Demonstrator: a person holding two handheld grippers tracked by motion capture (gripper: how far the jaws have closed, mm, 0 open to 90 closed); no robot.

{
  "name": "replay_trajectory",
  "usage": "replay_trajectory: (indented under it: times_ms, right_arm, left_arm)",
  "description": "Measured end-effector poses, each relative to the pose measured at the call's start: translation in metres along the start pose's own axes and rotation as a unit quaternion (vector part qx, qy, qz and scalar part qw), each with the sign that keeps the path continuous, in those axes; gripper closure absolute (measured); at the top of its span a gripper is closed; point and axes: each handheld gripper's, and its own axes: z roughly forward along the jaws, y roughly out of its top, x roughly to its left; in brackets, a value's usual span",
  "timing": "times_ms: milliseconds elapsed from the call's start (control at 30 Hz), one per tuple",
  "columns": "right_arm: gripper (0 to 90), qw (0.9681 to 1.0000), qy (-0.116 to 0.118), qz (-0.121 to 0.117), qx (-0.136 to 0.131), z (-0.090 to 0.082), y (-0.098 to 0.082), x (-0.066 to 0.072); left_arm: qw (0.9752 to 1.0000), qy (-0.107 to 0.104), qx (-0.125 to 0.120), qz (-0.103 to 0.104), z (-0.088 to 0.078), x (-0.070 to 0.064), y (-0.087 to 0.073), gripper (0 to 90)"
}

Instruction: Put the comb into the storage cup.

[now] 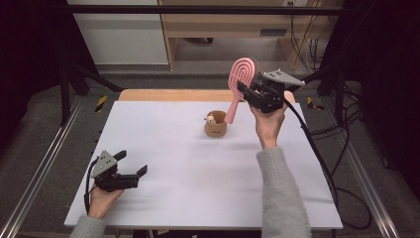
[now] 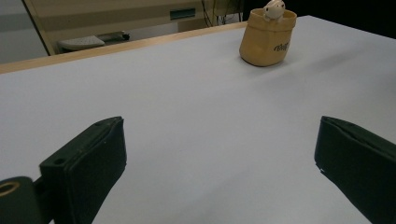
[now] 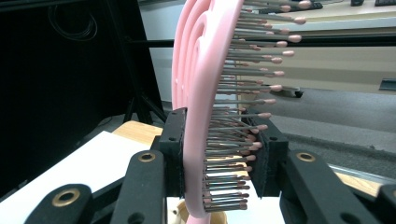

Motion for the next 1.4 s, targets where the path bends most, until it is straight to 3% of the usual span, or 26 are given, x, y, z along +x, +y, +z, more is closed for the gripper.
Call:
replay_trajectory:
  times_ms: [700,1400]
  right_arm:
    - [63.6,0.9997,-0.021,-0.006,0.012,0.034,0.001,-0.001]
    - [63.6,0.9991,-0.028,-0.014,0.03,0.06,-0.006,0.001]
  left_arm:
    - [1.0,-0.002,0.002,0.001,0.001,0.0,-0.001,2.2]
    - [1.0,-0.001,0.004,0.0,0.001,0.0,-0.001,2.2]
